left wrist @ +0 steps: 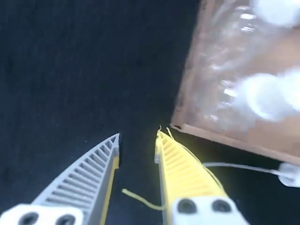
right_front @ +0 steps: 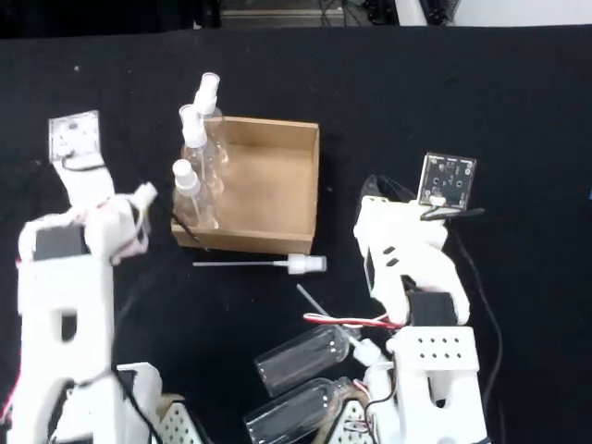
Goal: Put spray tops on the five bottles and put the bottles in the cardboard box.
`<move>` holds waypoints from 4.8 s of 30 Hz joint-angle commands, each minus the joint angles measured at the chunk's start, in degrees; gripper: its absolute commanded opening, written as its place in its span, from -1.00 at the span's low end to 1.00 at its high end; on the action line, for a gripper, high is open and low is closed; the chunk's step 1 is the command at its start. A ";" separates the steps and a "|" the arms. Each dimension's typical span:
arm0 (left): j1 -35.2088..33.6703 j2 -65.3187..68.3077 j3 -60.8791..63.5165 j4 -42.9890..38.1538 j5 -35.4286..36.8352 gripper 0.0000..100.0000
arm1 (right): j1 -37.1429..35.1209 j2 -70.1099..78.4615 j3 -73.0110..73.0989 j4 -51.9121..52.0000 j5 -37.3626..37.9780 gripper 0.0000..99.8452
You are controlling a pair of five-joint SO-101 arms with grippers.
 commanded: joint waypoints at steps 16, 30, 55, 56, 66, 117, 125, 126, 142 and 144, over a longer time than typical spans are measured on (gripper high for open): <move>4.18 34.81 -16.48 -10.11 0.53 -0.77 | -5.63 2.86 0.48 -1.85 0.35 -0.95; 4.62 35.25 -16.40 -8.35 0.53 -0.77 | -5.80 9.19 2.42 -11.60 0.35 -0.95; 3.74 35.78 -12.44 -8.18 35.43 -0.76 | -5.98 32.75 -9.89 -11.87 -16.18 -0.95; 3.91 35.78 -12.44 -8.18 36.75 -0.76 | -5.98 32.84 -9.89 -11.87 -16.18 -0.95; -4.00 35.25 -11.56 -8.09 37.89 -0.76 | -5.98 33.10 -9.98 -11.87 -15.82 -0.95; -5.67 20.84 6.55 -18.46 -26.02 -0.77 | -5.98 32.75 -9.63 -11.34 -15.65 -0.94; -11.12 15.21 4.09 -5.63 -31.30 -0.77 | -5.27 32.84 -20.79 7.65 2.20 -0.94; -10.68 13.19 4.44 -3.96 -33.14 -0.76 | -4.66 32.92 -23.52 11.43 3.25 -0.94; 30.99 -16.44 -2.86 26.29 -38.68 -0.53 | 28.31 33.19 -46.29 37.98 20.31 -0.94; 38.73 -16.35 -4.62 26.81 -35.25 -0.53 | 31.65 33.19 -46.20 38.15 21.45 -0.94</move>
